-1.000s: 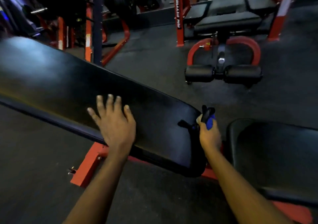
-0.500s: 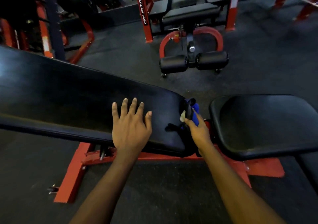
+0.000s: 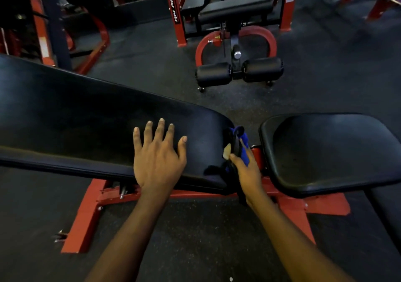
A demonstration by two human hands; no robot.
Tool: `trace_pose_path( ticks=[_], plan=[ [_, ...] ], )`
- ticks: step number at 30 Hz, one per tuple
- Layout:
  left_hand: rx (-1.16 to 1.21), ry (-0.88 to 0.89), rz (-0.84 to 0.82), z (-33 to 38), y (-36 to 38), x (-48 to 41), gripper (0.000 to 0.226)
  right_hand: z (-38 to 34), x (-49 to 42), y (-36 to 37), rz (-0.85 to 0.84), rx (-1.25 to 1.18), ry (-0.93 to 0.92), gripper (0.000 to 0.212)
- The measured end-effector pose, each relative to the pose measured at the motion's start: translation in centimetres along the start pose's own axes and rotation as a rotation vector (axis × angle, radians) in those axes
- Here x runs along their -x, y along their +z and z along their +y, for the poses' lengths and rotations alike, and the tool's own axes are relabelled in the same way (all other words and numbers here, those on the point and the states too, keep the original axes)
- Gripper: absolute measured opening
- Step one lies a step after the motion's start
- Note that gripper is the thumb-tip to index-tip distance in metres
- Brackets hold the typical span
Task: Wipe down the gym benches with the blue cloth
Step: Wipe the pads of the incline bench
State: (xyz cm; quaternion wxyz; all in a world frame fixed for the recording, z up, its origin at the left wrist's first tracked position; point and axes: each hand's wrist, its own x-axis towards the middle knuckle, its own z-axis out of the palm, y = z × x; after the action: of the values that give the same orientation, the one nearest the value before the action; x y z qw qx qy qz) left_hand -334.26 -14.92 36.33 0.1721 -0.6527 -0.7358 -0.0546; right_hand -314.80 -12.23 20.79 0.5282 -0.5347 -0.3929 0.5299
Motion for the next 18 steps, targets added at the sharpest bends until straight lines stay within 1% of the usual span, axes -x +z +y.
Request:
trace_pose_path(
  ticks=[2,4,6,9,12,16,18],
  plan=[
    [-0.009,0.010,0.005,0.0,-0.1,0.2,0.060,-1.1,-2.8,0.2,-0.046,0.035,-0.020,0.052],
    [-0.009,0.016,-0.002,0.1,-0.2,0.2,0.060,-2.0,-4.5,0.2,-0.079,0.001,0.014,0.054],
    [-0.006,0.018,-0.001,0.0,-0.2,0.2,0.061,-2.1,-3.6,0.1,-0.059,0.008,-0.003,0.057],
    [-0.002,0.007,-0.003,0.1,-0.1,0.0,0.060,-0.6,0.0,0.0,-0.022,0.051,-0.043,0.076],
    [0.005,0.003,0.002,0.0,-0.1,-0.1,0.060,-0.4,0.6,0.2,-0.029,0.114,-0.042,0.078],
    [0.002,0.004,0.016,0.0,-0.2,0.0,0.061,-2.2,-6.1,0.7,-0.092,0.218,-0.019,0.074],
    [0.001,-0.003,0.020,0.0,-0.1,0.1,0.060,-3.1,-8.7,1.0,-0.097,0.254,0.016,0.077]
  ],
)
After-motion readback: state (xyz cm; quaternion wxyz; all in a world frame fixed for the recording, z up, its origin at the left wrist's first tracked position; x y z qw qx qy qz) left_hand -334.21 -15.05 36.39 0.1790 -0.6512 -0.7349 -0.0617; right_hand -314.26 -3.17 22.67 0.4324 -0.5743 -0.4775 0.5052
